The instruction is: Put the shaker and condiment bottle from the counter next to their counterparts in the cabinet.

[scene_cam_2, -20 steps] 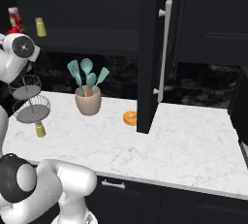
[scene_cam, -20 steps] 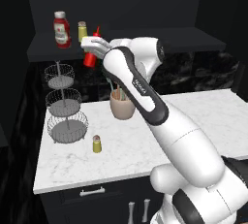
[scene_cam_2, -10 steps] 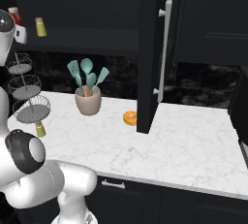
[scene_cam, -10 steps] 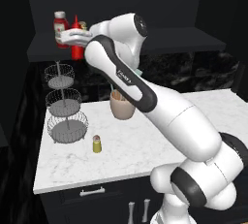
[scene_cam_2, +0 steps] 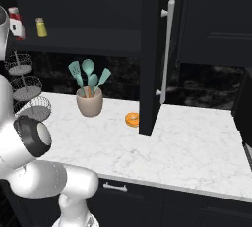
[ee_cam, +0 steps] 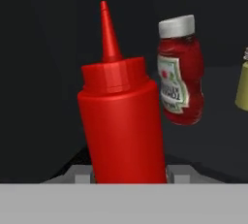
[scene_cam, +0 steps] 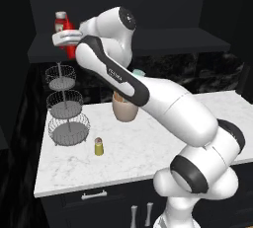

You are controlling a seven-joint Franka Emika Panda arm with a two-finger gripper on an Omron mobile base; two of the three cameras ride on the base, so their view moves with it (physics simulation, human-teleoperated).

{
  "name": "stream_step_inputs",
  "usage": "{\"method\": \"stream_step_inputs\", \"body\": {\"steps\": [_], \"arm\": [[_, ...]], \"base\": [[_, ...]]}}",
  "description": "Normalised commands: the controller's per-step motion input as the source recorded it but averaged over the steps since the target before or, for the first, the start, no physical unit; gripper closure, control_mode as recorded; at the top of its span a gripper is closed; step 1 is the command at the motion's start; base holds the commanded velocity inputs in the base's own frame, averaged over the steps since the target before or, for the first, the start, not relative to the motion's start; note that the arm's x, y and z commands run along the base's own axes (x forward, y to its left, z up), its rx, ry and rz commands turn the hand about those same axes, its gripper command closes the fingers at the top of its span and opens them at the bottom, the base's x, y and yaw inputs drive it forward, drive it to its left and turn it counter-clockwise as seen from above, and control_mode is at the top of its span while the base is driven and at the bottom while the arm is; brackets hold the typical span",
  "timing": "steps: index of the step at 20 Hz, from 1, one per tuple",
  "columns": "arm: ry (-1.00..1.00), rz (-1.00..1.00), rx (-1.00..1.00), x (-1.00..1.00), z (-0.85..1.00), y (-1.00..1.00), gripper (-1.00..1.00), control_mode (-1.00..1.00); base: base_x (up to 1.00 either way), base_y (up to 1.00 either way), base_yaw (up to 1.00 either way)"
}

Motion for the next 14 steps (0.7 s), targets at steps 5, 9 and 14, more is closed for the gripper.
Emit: {"method": "stream_step_inputs", "body": {"steps": [5,9,14], "arm": [[0.00,-0.03,0.00,0.38,-0.03,0.06,1.00,-1.00],[-0.07,-0.05,-0.01,0.18,-0.07,0.42,1.00,-1.00],[-0.10,-0.06,-0.03,0.27,0.00,0.44,1.00,-1.00]], "base": [[0.00,0.00,0.00],[0.00,0.00,0.00],[0.00,0.00,0.00]]}}
